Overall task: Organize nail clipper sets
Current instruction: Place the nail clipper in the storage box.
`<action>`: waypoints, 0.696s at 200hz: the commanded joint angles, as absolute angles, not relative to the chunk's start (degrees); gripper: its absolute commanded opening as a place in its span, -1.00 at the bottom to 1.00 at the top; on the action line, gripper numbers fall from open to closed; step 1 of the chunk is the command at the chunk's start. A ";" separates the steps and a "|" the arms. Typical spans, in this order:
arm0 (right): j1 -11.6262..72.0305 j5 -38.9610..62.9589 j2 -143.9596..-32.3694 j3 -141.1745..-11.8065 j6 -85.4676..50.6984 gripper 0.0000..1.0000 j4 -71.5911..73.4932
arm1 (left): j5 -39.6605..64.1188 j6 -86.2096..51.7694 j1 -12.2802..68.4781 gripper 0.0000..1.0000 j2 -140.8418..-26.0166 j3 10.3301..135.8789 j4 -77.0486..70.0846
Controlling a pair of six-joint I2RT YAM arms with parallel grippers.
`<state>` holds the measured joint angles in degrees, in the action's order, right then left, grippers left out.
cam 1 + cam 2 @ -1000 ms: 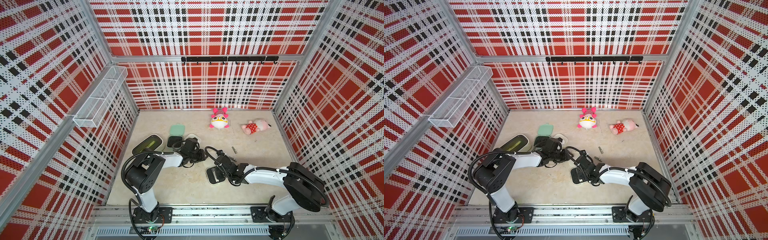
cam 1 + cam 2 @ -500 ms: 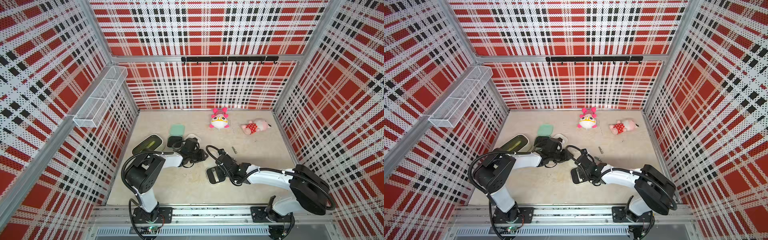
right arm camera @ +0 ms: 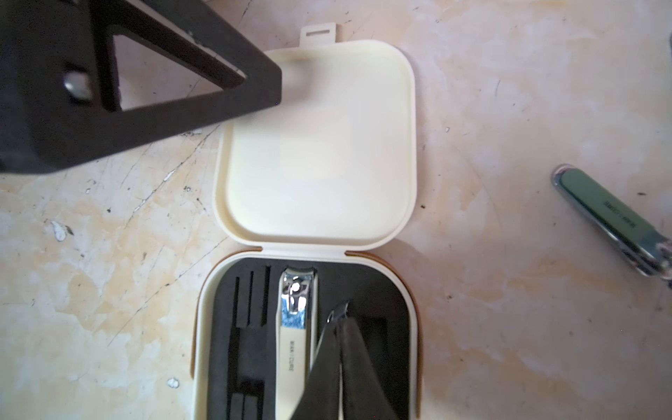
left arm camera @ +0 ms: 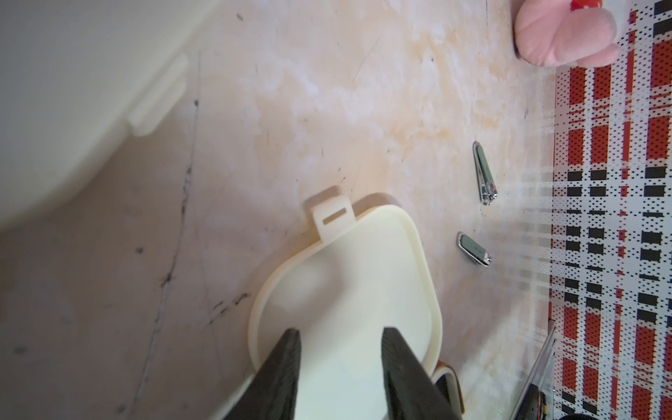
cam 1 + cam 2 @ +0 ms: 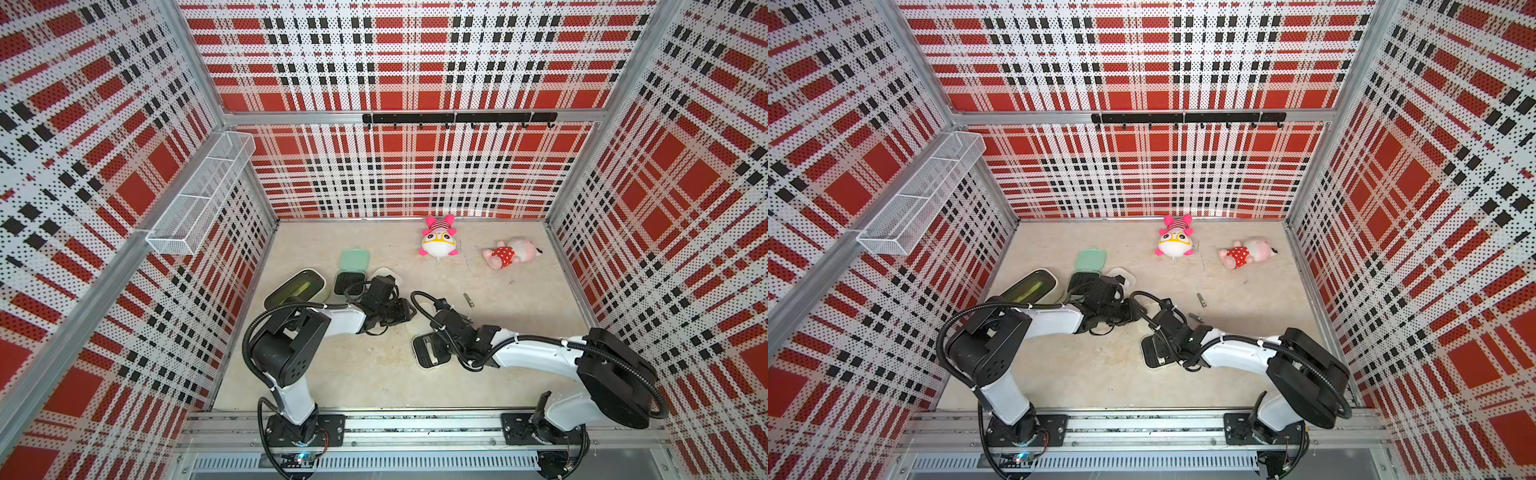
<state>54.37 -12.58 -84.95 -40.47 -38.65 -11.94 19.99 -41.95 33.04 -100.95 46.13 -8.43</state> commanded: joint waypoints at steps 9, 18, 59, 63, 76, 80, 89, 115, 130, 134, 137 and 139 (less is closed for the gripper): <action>54.89 -12.13 -86.81 -40.44 -39.20 -0.87 -10.47 | 19.23 -41.05 33.13 -0.15 -101.08 46.84 -6.24; 54.93 -12.14 -87.09 -40.28 -39.41 -0.87 -10.33 | 19.25 -40.96 33.13 -0.15 -101.16 46.89 -6.24; 55.02 -12.16 -87.62 -39.44 -40.05 -0.87 -9.59 | 19.34 -40.96 33.05 -0.15 -101.34 47.07 -6.20; 55.02 -12.13 -87.63 -39.29 -40.10 -0.88 -9.58 | 19.34 -40.96 33.05 -0.15 -101.40 47.11 -6.24; 55.02 -12.13 -87.50 -39.03 -40.41 -0.88 -9.49 | 19.36 -40.96 33.09 -0.15 -101.43 47.19 -6.24; 55.02 -12.14 -87.37 -38.88 -40.43 -0.88 -9.48 | 19.37 -40.96 33.05 -0.15 -101.45 47.17 -6.24; 55.01 -12.15 -87.19 -38.65 -40.59 -0.87 -9.38 | 19.42 -40.96 33.05 -0.15 -101.42 47.28 -6.24; 54.98 -12.17 -86.58 -38.04 -40.84 -0.87 -9.47 | 19.52 -40.87 33.05 -0.15 -101.34 47.41 -6.06; 55.02 -12.19 -86.41 -37.80 -40.91 -0.87 -9.49 | 19.51 -40.89 33.05 -0.15 -101.34 47.54 -5.99; 55.02 -12.14 -86.35 -37.76 -40.96 -0.87 -9.49 | 19.51 -40.87 33.05 -0.15 -101.26 47.55 -6.05; 55.02 -12.17 -86.39 -37.71 -41.00 -0.87 -9.43 | 19.52 -40.87 33.05 -0.15 -101.25 47.50 -6.06; 55.02 -12.16 -86.40 -37.66 -41.10 -0.87 -9.41 | 19.51 -40.87 33.05 -0.15 -101.25 47.52 -6.00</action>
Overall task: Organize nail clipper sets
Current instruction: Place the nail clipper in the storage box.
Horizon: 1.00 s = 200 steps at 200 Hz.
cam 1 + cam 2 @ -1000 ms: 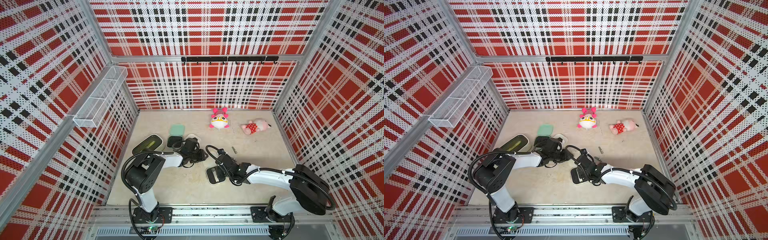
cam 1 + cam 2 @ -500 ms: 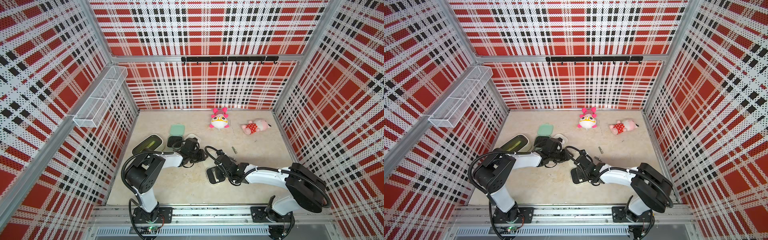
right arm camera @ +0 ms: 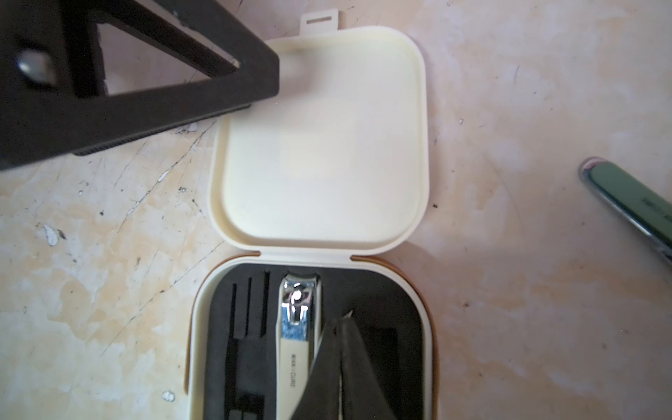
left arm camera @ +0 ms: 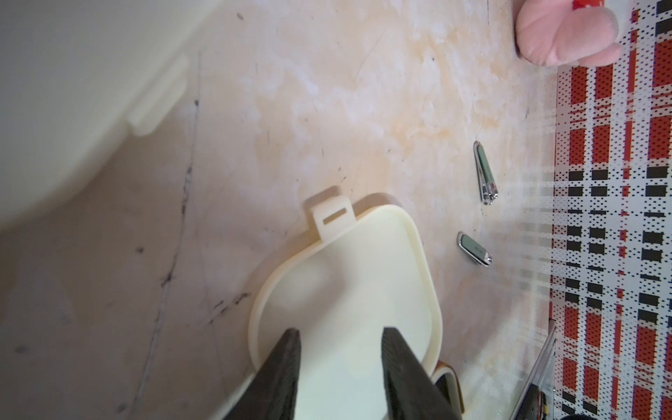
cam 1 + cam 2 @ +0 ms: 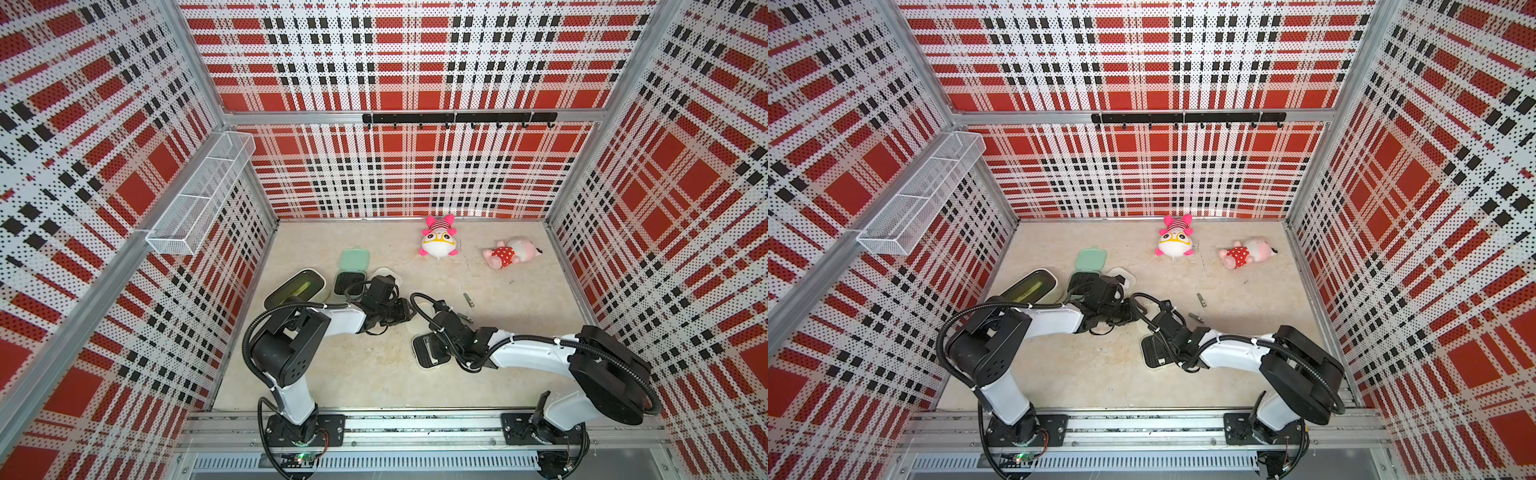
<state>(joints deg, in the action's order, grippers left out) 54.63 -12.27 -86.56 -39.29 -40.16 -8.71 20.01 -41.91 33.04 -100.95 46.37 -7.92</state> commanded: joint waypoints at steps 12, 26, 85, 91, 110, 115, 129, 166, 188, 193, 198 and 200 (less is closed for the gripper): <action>55.02 -12.16 -86.23 -37.42 -41.22 -0.87 -9.32 | 19.57 -40.87 33.09 -0.15 -101.10 47.47 -5.96; 55.02 -12.13 -86.05 -37.11 -41.44 -0.86 -9.32 | 19.60 -40.78 33.05 -0.15 -100.90 47.60 -5.84; 55.02 -12.13 -83.77 -35.46 -41.92 -0.83 -9.33 | 19.47 -39.81 33.05 -0.14 -100.06 49.94 -3.84; 55.02 -12.15 -83.61 -35.57 -41.75 -0.83 -9.32 | 19.42 -39.73 33.05 -0.14 -100.02 50.22 -3.67; 55.02 -12.13 -83.46 -36.33 -41.31 -0.80 -9.73 | 19.69 -39.58 33.05 -0.14 -100.03 51.13 -3.38; 55.02 -12.15 -83.42 -36.59 -41.17 -0.79 -9.79 | 19.77 -39.55 33.05 -0.14 -99.98 51.39 -3.27; 55.02 -12.38 -83.08 -37.39 -40.88 -0.77 -10.06 | 19.87 -39.40 33.05 -0.14 -99.46 52.24 -2.80; 55.02 -12.84 -81.74 -38.66 -40.25 -0.69 -11.22 | 18.38 -37.79 32.63 -0.13 -96.99 54.82 0.42; 55.02 -12.55 -81.39 -38.61 -40.16 -0.69 -11.43 | 16.35 -36.71 30.82 -0.12 -94.88 54.80 2.43; 55.02 -12.34 -81.32 -38.52 -40.17 -0.70 -11.34 | 16.14 -36.53 30.18 -0.11 -94.41 54.56 2.76; 55.02 -12.17 -81.38 -38.45 -40.14 -0.71 -11.19 | 16.13 -36.35 29.35 -0.12 -93.97 54.35 3.03; 55.02 -12.14 -81.38 -38.40 -40.16 -0.71 -11.12 | 16.16 -36.25 29.16 -0.12 -93.83 54.26 3.13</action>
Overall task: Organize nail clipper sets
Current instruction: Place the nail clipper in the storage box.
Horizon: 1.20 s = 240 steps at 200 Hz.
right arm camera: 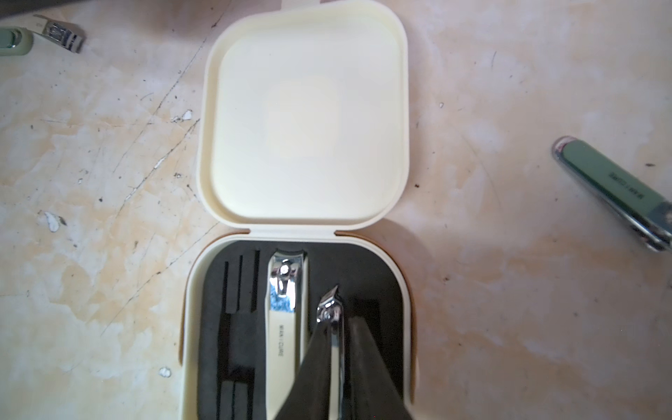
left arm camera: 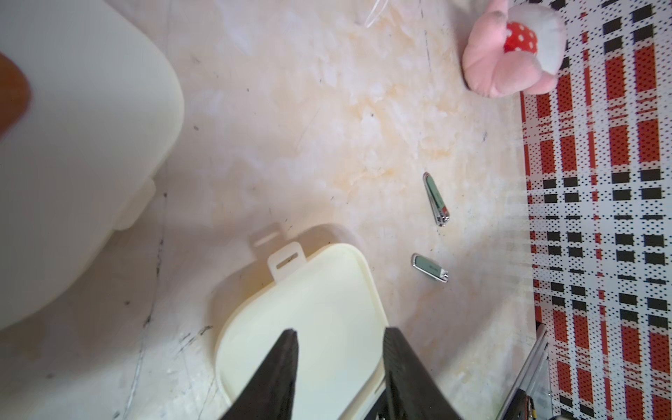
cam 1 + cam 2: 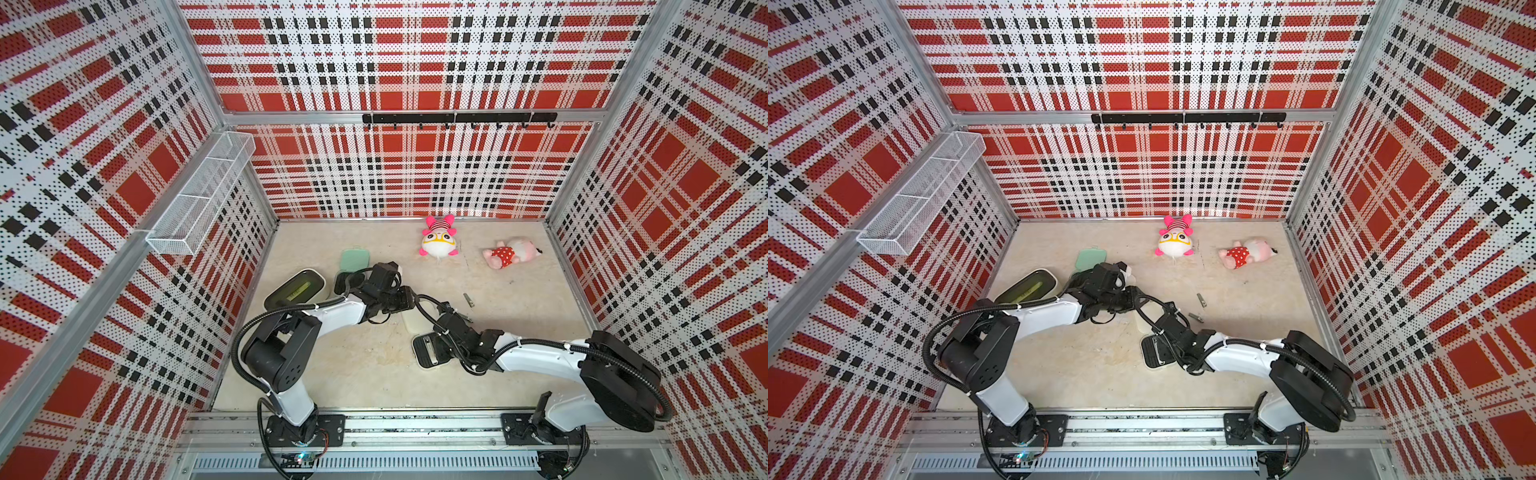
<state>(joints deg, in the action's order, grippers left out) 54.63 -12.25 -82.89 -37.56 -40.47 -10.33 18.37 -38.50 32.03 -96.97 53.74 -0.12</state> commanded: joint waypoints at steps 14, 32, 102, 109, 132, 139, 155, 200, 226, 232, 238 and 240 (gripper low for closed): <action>55.01 -12.13 -81.56 -38.06 -40.23 -0.74 -10.75 | 16.34 -35.48 26.77 -0.14 -93.00 53.47 4.25; 55.17 -12.13 -81.91 -37.88 -40.39 -0.75 -10.55 | 16.35 -34.33 23.64 -0.15 -91.94 52.55 5.54; 55.37 -9.62 -83.65 -35.39 -41.43 -0.77 -7.57 | 14.81 -31.22 15.86 -0.13 -89.56 49.30 8.16; 55.37 -9.66 -83.82 -35.29 -41.63 -0.77 -7.32 | 14.64 -31.20 15.42 -0.13 -89.39 48.91 8.02; 55.46 -9.73 -84.36 -35.05 -41.60 -0.77 -7.12 | 14.41 -30.72 14.61 -0.12 -89.28 48.07 7.97; 55.46 -9.83 -84.57 -35.13 -41.66 -0.77 -7.26 | 14.37 -30.63 14.62 -0.12 -89.36 47.88 7.99; 55.59 -9.99 -84.82 -35.32 -41.53 -0.79 -7.54 | 14.18 -30.33 14.66 -0.12 -89.60 47.73 7.99; 55.81 -11.51 -81.22 -37.02 -41.21 -0.71 -9.83 | 12.55 -29.88 12.83 -0.13 -90.29 47.22 7.95; 55.86 -12.97 -78.34 -38.59 -40.65 -0.62 -11.71 | 11.13 -30.09 12.83 -0.13 -90.66 46.73 7.58; 55.83 -13.04 -77.77 -38.96 -40.41 -0.61 -12.01 | 10.95 -30.10 12.91 -0.13 -90.77 46.71 7.35; 55.89 -13.17 -77.20 -39.33 -40.15 -0.59 -12.38 | 10.83 -30.22 13.06 -0.13 -90.96 46.72 7.15; 55.90 -13.18 -77.05 -39.43 -40.05 -0.59 -12.45 | 10.79 -30.28 13.15 -0.12 -91.01 46.68 7.06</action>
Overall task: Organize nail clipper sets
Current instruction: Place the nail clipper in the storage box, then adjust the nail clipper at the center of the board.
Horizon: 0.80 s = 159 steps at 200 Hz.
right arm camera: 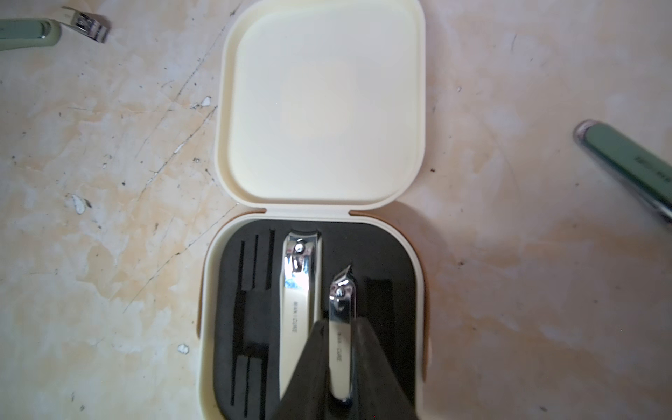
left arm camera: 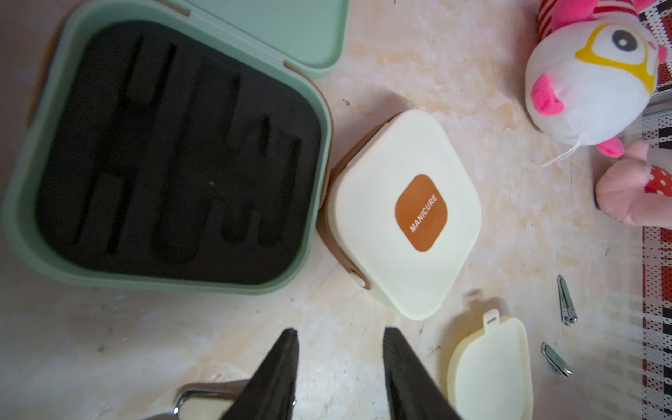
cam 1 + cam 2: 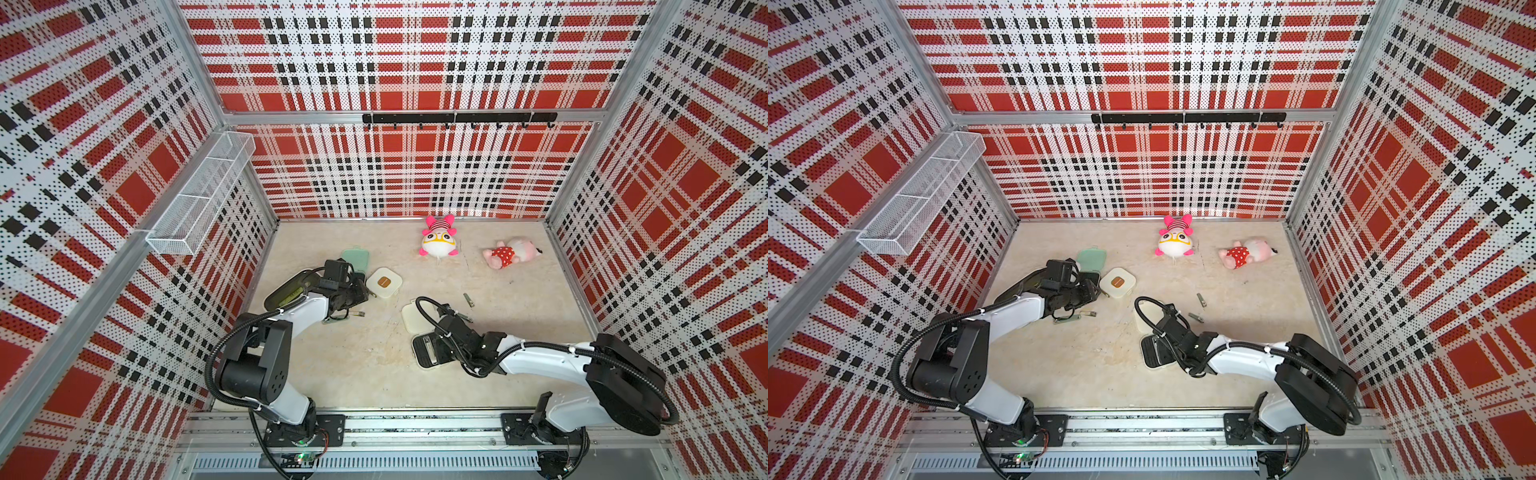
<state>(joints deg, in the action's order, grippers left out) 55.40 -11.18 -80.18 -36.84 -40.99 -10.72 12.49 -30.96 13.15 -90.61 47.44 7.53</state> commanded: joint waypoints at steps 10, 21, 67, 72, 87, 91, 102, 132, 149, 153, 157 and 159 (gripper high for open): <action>55.89 -13.50 -76.33 -40.35 -39.72 -0.57 -13.35 | 9.98 -30.32 13.67 -0.13 -91.36 46.91 7.03; 55.90 -13.81 -75.54 -41.05 -39.38 -0.56 -13.99 | 9.16 -30.28 13.67 -0.13 -92.00 47.24 7.12; 55.98 -14.79 -73.12 -41.84 -38.85 -0.51 -15.02 | 8.12 -31.11 18.22 -0.15 -94.13 47.12 6.94; 55.99 -14.79 -72.92 -41.84 -38.94 -0.51 -15.02 | 7.96 -31.22 18.49 -0.15 -94.20 47.05 6.97; 55.99 -14.80 -72.32 -41.49 -39.02 -0.49 -15.04 | 7.65 -31.53 18.72 -0.15 -94.41 46.63 6.96; 55.99 -14.84 -72.17 -41.35 -39.00 -0.49 -15.03 | 7.56 -31.63 18.72 -0.15 -94.40 46.52 6.94; 55.98 -14.87 -71.70 -41.06 -39.00 -0.48 -14.96 | 7.31 -31.77 18.70 -0.15 -94.51 46.19 7.03; 55.97 -14.92 -70.70 -40.04 -38.97 -0.46 -14.20 | 6.16 -31.73 18.55 -0.16 -94.27 45.31 7.67; 55.98 -14.70 -70.41 -39.52 -38.98 -0.46 -13.68 | 5.73 -31.98 18.53 -0.16 -93.88 44.51 7.75; 55.99 -14.56 -70.32 -39.38 -39.02 -0.46 -13.50 | 5.73 -32.06 18.54 -0.16 -93.79 44.29 7.74; 55.99 -14.43 -70.31 -39.22 -38.94 -0.46 -13.30 | 5.56 -32.12 18.54 -0.16 -93.63 44.15 7.73; 55.99 -14.44 -70.29 -39.16 -38.96 -0.46 -13.21 | 5.54 -32.16 18.54 -0.16 -93.57 44.02 7.73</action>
